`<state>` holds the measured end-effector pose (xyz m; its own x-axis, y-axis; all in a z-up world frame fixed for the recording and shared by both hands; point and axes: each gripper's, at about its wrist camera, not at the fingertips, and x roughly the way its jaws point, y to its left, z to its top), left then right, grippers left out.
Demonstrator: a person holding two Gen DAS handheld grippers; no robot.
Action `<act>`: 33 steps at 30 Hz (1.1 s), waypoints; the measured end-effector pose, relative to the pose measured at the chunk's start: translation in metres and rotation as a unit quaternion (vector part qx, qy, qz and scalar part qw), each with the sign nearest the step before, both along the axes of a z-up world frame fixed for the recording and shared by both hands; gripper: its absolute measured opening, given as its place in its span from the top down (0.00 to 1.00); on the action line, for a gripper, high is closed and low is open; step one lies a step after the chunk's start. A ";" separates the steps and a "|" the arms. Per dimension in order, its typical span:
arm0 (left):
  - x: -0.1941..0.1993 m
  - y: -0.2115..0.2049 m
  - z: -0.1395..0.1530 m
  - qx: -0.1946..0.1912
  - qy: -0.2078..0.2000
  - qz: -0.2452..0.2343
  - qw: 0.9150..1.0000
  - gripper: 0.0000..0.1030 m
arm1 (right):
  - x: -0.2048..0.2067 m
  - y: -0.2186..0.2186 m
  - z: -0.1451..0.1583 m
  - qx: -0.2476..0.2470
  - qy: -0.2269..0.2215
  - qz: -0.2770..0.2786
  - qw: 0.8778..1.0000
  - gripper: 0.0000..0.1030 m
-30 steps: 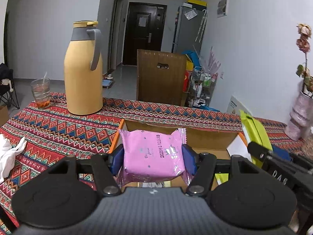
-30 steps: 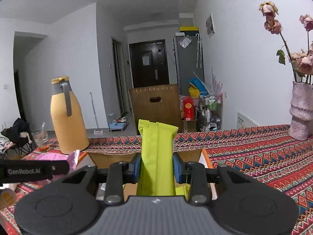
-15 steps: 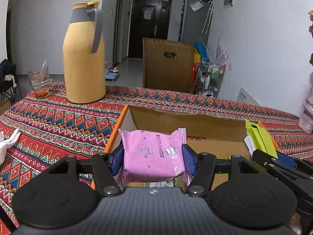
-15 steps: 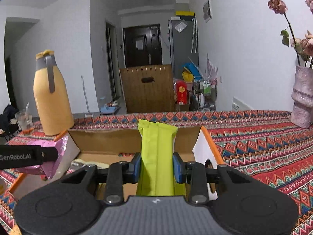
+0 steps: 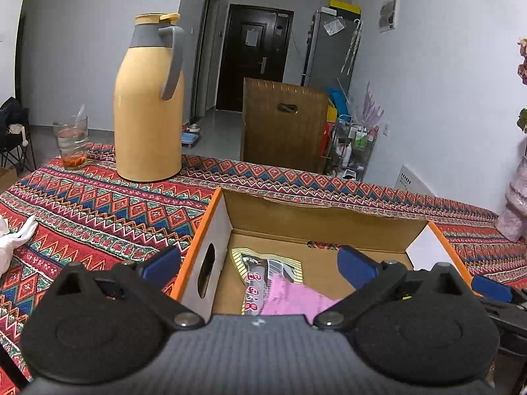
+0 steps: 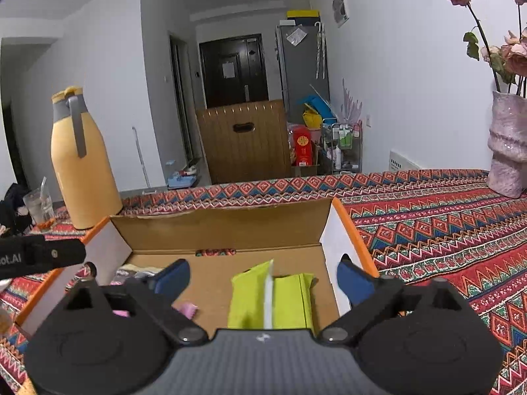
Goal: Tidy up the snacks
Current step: 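Lower both packets into the orange box and open both tools, then return to the pile and grasp the white biscuit packet with the right tool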
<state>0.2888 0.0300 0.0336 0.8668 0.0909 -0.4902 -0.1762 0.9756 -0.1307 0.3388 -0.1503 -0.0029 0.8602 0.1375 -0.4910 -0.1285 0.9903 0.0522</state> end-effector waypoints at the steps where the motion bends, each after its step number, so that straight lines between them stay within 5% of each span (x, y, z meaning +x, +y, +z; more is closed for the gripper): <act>1: -0.001 -0.001 0.000 0.001 -0.002 0.000 1.000 0.00 | -0.001 0.000 0.001 0.002 0.001 0.001 1.000 0.05; 18: -0.024 0.000 0.029 0.000 -0.030 0.008 1.000 0.00 | -0.017 -0.004 0.020 0.001 -0.019 -0.005 1.000 0.00; 33: -0.088 0.010 0.050 0.009 -0.044 0.005 0.999 0.00 | -0.085 -0.018 0.067 -0.001 -0.087 0.014 0.996 0.00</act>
